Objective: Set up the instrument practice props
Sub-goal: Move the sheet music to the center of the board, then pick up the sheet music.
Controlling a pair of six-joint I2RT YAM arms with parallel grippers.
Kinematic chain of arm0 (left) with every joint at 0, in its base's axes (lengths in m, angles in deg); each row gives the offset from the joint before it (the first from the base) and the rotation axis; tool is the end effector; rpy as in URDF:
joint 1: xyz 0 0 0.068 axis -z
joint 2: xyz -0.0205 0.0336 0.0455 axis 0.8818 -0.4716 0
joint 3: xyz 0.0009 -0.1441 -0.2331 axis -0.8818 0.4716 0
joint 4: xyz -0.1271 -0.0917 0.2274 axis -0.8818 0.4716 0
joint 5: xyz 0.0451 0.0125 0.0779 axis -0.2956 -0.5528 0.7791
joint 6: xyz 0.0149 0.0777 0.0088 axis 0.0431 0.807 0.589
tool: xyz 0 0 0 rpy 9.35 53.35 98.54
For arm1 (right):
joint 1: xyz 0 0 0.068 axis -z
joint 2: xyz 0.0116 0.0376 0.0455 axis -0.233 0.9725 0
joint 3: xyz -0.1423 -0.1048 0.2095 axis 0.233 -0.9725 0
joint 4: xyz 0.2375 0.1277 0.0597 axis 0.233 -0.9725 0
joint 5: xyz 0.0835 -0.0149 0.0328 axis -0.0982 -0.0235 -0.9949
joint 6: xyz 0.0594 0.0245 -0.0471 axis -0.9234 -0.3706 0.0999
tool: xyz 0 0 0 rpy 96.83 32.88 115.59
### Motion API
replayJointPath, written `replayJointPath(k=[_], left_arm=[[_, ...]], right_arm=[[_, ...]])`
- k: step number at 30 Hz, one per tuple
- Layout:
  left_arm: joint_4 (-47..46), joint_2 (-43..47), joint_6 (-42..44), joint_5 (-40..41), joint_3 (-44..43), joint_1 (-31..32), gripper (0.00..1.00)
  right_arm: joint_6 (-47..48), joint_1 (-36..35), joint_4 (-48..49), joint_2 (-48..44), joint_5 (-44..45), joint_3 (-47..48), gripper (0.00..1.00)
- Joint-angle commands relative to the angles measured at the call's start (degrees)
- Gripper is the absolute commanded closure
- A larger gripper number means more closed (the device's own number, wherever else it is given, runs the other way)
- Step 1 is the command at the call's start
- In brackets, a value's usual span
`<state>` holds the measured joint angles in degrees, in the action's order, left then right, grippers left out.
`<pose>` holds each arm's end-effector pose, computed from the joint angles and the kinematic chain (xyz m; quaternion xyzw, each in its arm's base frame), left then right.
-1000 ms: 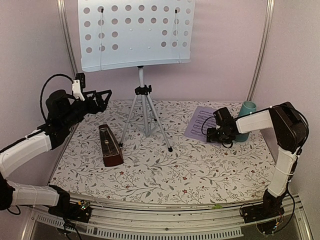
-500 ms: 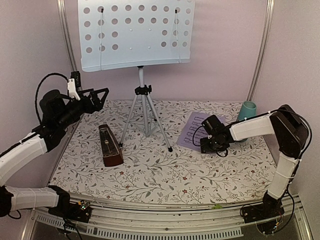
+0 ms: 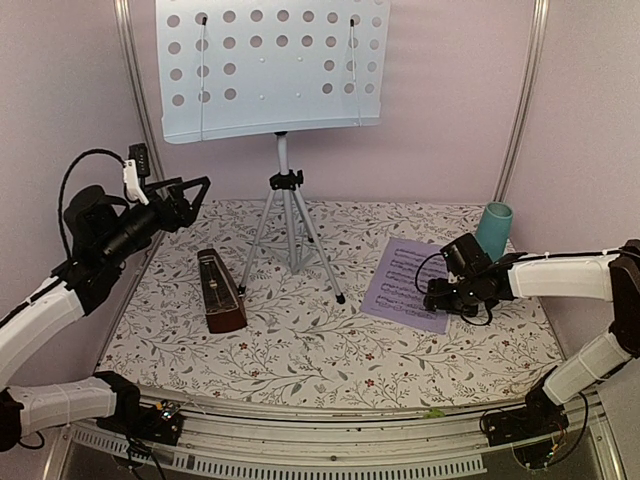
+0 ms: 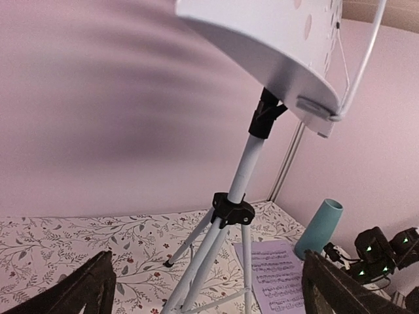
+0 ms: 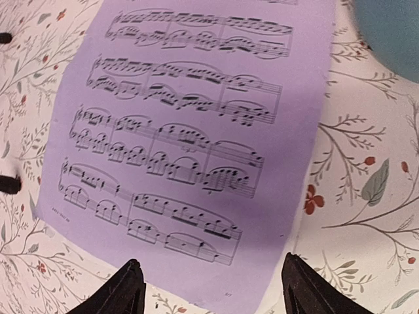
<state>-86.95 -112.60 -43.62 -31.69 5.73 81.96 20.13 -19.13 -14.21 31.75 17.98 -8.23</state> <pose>0.2398 -0.1023 0.3542 0.0693 0.6571 -0.3270 0.6756 0.2596 0.1525 0.1329 0.0499 0.9614 0.0784 0.2589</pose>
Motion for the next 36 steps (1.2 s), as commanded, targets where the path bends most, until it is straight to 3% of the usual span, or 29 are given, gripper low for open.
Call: replayJointPath(k=[1, 7, 13, 17, 20, 30, 36], left_arm=[[3.41, 0.73, 0.52, -0.26, 0.83, 3.86, 0.01], [8.13, 0.1, 3.57, 2.78, 0.33, 12.29, 0.01], [9.73, -2.77, 6.67, 5.16, 1.93, 24.01, 0.01], [8.18, -8.43, 9.17, 10.37, 1.54, 34.72, 0.01], [7.04, -16.1, 10.21, 10.3, -1.62, 38.81, 0.02], [9.73, -46.76, 18.3, 4.13, -22.76, 41.05, 0.07], [16.34, -64.18, 21.11, 0.86, -38.64, 37.76, 0.22]], right_arm=[[-3.11, 2.18, 0.8, 0.4, 1.43, -1.8, 0.27], [-3.16, 3.97, 1.5, 4.44, 4.14, 0.48, 0.26], [-0.3, 7.02, 4.7, 5.72, 0.59, 2.48, 0.26], [-0.32, 7.89, 7.16, 3.87, -3.06, 0.59, 0.26], [-0.93, 7.97, 7.93, 2.08, -5.45, -1.27, 0.26], [-3.6, 9.11, 12.14, -6.77, -14.23, -10.22, 0.24], [-4.72, 10.83, 16.23, -8.26, -18.6, -13.74, 0.24]])
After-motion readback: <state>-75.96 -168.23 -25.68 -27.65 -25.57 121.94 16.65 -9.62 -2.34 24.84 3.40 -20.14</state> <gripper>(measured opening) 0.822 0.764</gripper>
